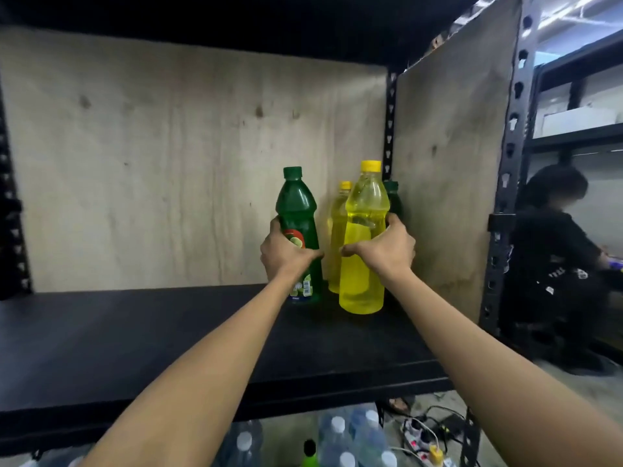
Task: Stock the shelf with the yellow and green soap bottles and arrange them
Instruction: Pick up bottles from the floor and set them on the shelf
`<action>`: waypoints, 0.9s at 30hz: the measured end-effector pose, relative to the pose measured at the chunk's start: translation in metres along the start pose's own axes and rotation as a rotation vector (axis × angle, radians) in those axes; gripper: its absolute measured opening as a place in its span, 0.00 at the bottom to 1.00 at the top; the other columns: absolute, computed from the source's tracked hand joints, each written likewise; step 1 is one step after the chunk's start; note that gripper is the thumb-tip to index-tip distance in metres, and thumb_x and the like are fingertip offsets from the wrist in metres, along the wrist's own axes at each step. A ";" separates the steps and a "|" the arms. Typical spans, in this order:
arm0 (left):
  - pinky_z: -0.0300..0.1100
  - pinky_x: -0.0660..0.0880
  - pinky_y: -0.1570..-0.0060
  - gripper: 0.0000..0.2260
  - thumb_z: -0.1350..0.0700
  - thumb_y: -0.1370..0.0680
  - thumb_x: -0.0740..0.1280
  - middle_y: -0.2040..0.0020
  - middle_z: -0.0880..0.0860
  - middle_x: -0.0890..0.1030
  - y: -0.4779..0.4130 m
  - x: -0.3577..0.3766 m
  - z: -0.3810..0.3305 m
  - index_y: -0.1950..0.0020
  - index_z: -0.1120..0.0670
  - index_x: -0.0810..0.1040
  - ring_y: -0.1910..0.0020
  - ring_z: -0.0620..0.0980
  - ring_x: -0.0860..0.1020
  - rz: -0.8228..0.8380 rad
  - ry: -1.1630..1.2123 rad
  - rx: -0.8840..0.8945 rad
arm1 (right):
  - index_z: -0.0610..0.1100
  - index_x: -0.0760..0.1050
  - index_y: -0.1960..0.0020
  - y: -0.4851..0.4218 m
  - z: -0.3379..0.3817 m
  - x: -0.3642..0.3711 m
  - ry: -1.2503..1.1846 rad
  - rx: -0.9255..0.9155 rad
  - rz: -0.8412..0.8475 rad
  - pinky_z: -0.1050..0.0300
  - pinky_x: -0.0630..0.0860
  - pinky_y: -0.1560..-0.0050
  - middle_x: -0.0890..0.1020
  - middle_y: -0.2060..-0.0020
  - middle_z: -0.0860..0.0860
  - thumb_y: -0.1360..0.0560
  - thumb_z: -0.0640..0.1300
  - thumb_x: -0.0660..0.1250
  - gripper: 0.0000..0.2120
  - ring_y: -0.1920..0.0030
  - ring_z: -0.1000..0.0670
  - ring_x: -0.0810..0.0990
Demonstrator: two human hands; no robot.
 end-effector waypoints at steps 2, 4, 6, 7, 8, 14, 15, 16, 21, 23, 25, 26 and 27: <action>0.49 0.77 0.43 0.44 0.47 0.43 0.84 0.42 0.52 0.80 -0.013 0.014 0.006 0.32 0.50 0.69 0.42 0.55 0.79 -0.012 0.013 0.012 | 0.48 0.73 0.40 -0.012 -0.007 0.010 0.025 0.004 -0.023 0.49 0.77 0.49 0.82 0.49 0.48 0.48 0.54 0.86 0.41 0.43 0.40 0.80; 0.49 0.77 0.44 0.43 0.47 0.43 0.84 0.42 0.53 0.79 -0.024 0.028 0.010 0.32 0.50 0.69 0.42 0.55 0.79 -0.009 0.019 0.025 | 0.48 0.72 0.39 -0.021 -0.013 0.018 0.048 0.018 -0.033 0.48 0.77 0.47 0.82 0.45 0.46 0.48 0.53 0.86 0.42 0.42 0.39 0.80; 0.49 0.77 0.44 0.43 0.49 0.43 0.85 0.42 0.53 0.79 -0.033 0.040 0.014 0.32 0.51 0.69 0.42 0.56 0.79 -0.003 0.016 0.036 | 0.47 0.72 0.38 -0.027 -0.019 0.026 0.071 0.029 -0.038 0.47 0.78 0.47 0.82 0.44 0.45 0.47 0.53 0.86 0.42 0.42 0.39 0.80; 0.49 0.77 0.44 0.43 0.49 0.43 0.85 0.42 0.53 0.79 -0.036 0.045 0.017 0.32 0.51 0.69 0.41 0.56 0.78 0.000 0.014 0.038 | 0.47 0.72 0.38 -0.029 -0.023 0.029 0.081 0.035 -0.041 0.47 0.78 0.47 0.82 0.44 0.45 0.47 0.53 0.85 0.42 0.42 0.39 0.80; 0.49 0.77 0.43 0.43 0.50 0.43 0.85 0.41 0.54 0.79 -0.038 0.050 0.021 0.32 0.51 0.69 0.41 0.57 0.78 0.003 0.012 0.039 | 0.47 0.72 0.38 -0.030 -0.027 0.032 0.088 0.042 -0.044 0.47 0.79 0.48 0.82 0.45 0.45 0.47 0.53 0.85 0.42 0.42 0.39 0.80; 0.49 0.73 0.38 0.47 0.50 0.43 0.85 0.37 0.54 0.72 -0.048 0.071 0.038 0.28 0.50 0.68 0.38 0.57 0.75 0.011 -0.019 0.010 | 0.47 0.71 0.38 -0.038 -0.043 0.044 0.118 0.040 -0.060 0.48 0.78 0.51 0.82 0.46 0.45 0.47 0.54 0.85 0.42 0.44 0.38 0.80; 0.49 0.73 0.38 0.47 0.50 0.43 0.85 0.37 0.54 0.71 -0.050 0.073 0.040 0.28 0.50 0.67 0.37 0.57 0.75 0.014 -0.021 0.002 | 0.47 0.70 0.37 -0.039 -0.044 0.045 0.122 0.038 -0.060 0.47 0.78 0.51 0.81 0.45 0.45 0.47 0.54 0.85 0.43 0.43 0.38 0.80; 0.50 0.73 0.37 0.47 0.50 0.42 0.85 0.36 0.54 0.71 -0.051 0.075 0.041 0.27 0.49 0.67 0.37 0.57 0.74 0.016 -0.024 -0.005 | 0.48 0.70 0.36 -0.040 -0.046 0.046 0.127 0.038 -0.058 0.46 0.78 0.50 0.81 0.44 0.44 0.47 0.55 0.85 0.43 0.43 0.38 0.80; 0.51 0.72 0.35 0.49 0.49 0.40 0.84 0.35 0.55 0.69 -0.052 0.080 0.046 0.24 0.48 0.63 0.36 0.59 0.73 0.048 -0.053 0.006 | 0.47 0.69 0.34 -0.044 -0.050 0.050 0.150 0.032 -0.042 0.45 0.78 0.47 0.80 0.41 0.44 0.45 0.57 0.84 0.45 0.40 0.38 0.79; 0.51 0.71 0.34 0.50 0.50 0.39 0.83 0.35 0.56 0.67 -0.050 0.081 0.047 0.23 0.49 0.60 0.35 0.59 0.73 0.068 -0.058 0.017 | 0.46 0.68 0.34 -0.042 -0.051 0.051 0.150 0.022 -0.038 0.45 0.78 0.47 0.80 0.41 0.43 0.44 0.57 0.84 0.45 0.40 0.38 0.79; 0.51 0.70 0.32 0.51 0.50 0.37 0.83 0.33 0.57 0.65 -0.047 0.083 0.048 0.21 0.50 0.57 0.33 0.59 0.70 0.095 -0.067 0.009 | 0.45 0.68 0.34 -0.039 -0.052 0.049 0.147 0.016 -0.038 0.45 0.78 0.45 0.80 0.41 0.43 0.43 0.58 0.83 0.44 0.39 0.37 0.78; 0.51 0.68 0.31 0.52 0.50 0.36 0.82 0.32 0.57 0.65 -0.046 0.084 0.049 0.20 0.50 0.55 0.31 0.60 0.68 0.112 -0.078 -0.013 | 0.44 0.67 0.33 -0.037 -0.051 0.049 0.156 0.016 -0.028 0.44 0.77 0.44 0.79 0.40 0.42 0.43 0.59 0.83 0.45 0.38 0.37 0.77; 0.51 0.67 0.31 0.52 0.50 0.35 0.82 0.31 0.58 0.63 -0.044 0.084 0.050 0.20 0.50 0.54 0.30 0.60 0.66 0.134 -0.093 -0.050 | 0.43 0.66 0.32 -0.035 -0.050 0.049 0.176 0.020 -0.015 0.43 0.76 0.41 0.78 0.38 0.42 0.43 0.59 0.82 0.47 0.36 0.37 0.75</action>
Point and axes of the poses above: each hand's wrist, its own y-axis away from the middle knuckle, its own x-axis out of the palm, z = x × y, the point moved 7 cm from there along -y, towards the middle knuckle
